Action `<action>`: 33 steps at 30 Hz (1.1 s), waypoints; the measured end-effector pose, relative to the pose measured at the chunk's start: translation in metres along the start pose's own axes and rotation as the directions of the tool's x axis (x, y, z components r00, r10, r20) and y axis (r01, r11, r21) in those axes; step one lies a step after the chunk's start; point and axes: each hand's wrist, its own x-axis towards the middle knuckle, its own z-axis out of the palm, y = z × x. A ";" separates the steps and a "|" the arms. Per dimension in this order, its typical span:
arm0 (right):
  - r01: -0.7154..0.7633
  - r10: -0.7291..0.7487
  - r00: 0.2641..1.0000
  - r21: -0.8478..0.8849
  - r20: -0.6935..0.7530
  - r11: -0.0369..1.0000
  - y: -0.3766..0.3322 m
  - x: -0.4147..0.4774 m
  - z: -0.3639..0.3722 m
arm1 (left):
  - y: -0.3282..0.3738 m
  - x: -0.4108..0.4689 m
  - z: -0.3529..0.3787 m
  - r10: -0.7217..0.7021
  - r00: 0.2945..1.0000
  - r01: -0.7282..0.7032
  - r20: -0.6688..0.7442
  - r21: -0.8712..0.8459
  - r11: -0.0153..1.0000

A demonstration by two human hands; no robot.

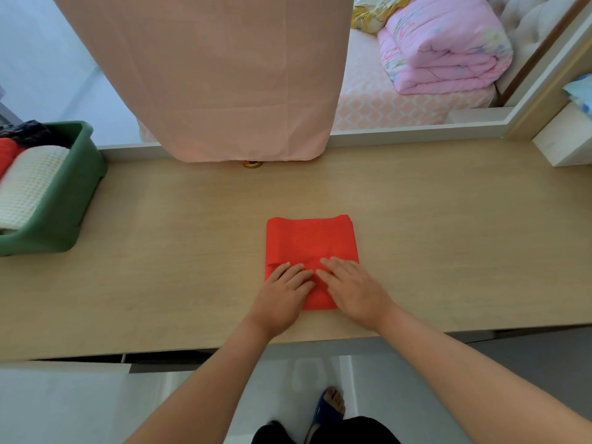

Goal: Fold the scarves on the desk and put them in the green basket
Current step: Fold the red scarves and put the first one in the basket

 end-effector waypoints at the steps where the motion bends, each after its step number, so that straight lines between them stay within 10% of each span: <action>1: 0.046 -0.045 0.996 -0.006 0.081 0.999 -0.002 -0.005 0.005 | -0.002 -0.004 0.004 -0.030 0.997 0.029 0.068 0.019 0.999; 11: -0.043 0.014 0.920 0.064 0.392 0.997 0.023 0.002 0.003 | -0.054 -0.028 -0.003 -0.105 0.932 0.136 0.346 -0.066 0.989; 17: -0.343 0.248 0.934 0.459 0.256 0.819 0.027 0.018 -0.018 | -0.055 -0.031 -0.012 -0.150 0.961 0.209 0.231 -0.259 0.943; 20: -0.502 0.536 0.830 0.626 0.155 0.597 0.033 0.027 -0.038 | -0.054 -0.022 -0.021 -0.341 0.936 0.340 0.089 -0.481 0.808; 24: -0.594 0.689 0.707 0.664 0.160 0.455 0.042 0.039 -0.035 | -0.048 0.009 -0.035 -0.665 0.734 0.555 0.138 -0.687 0.469; 31: -0.755 0.784 0.603 0.426 0.150 0.499 0.056 0.062 -0.009 | -0.063 0.061 -0.022 -0.849 0.495 0.837 0.182 -0.360 0.411; 33: -0.761 0.785 0.616 0.303 0.063 0.573 0.052 0.068 -0.009 | -0.060 0.068 -0.018 -0.821 0.571 0.803 0.011 -0.214 0.556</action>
